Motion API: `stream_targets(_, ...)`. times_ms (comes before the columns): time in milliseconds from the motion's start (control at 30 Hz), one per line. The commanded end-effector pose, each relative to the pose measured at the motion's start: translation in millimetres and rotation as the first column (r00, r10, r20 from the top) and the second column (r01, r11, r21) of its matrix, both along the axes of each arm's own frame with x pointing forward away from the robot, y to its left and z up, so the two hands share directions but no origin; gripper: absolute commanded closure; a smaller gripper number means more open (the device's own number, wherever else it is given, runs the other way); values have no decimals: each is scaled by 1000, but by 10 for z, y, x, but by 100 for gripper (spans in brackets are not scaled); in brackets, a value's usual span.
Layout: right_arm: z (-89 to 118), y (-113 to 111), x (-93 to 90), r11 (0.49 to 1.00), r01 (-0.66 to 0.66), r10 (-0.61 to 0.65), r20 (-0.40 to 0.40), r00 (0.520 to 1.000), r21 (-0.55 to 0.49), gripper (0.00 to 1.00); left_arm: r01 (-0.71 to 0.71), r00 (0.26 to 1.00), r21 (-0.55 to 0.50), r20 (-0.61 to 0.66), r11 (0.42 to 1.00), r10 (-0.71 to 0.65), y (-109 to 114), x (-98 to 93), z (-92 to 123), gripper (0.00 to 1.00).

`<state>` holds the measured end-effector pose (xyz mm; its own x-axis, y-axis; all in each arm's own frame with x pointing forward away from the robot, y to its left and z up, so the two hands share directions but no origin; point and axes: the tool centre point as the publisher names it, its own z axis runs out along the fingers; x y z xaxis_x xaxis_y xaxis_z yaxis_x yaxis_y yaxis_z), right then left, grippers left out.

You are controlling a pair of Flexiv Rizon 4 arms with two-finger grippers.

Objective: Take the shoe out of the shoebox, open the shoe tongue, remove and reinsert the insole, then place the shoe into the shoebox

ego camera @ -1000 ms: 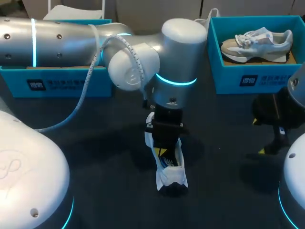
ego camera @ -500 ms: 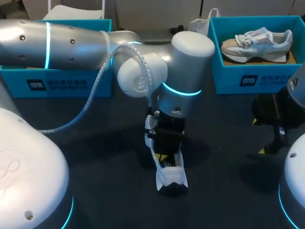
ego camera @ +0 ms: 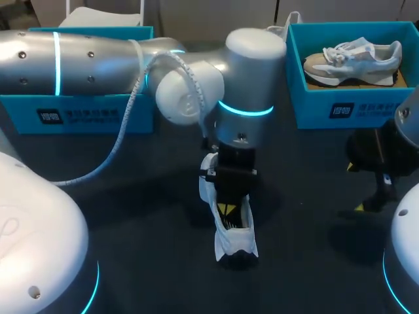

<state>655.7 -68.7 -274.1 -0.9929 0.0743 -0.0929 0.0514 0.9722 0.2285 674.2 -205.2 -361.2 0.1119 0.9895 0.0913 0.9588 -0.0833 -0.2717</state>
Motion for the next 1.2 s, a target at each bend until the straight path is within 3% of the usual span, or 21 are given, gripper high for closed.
stream_targets(33,1,-5,-23,1000,1,-1,4,1000,-1,0,0,1000,-10,-1,1000,0,62,18,94,100)
stream_targets(733,1,-5,-23,1000,1,-1,4,1000,-1,0,-11,1000,-4,17,1000,11,55,17,86,100)
stream_targets(1033,1,-5,-23,1000,1,-1,4,1000,-1,0,-39,997,72,75,997,34,-2,74,-118,100)
stream_targets(1200,1,-5,-23,1000,1,-1,4,1000,-1,0,-33,996,113,89,993,23,84,116,-207,100)
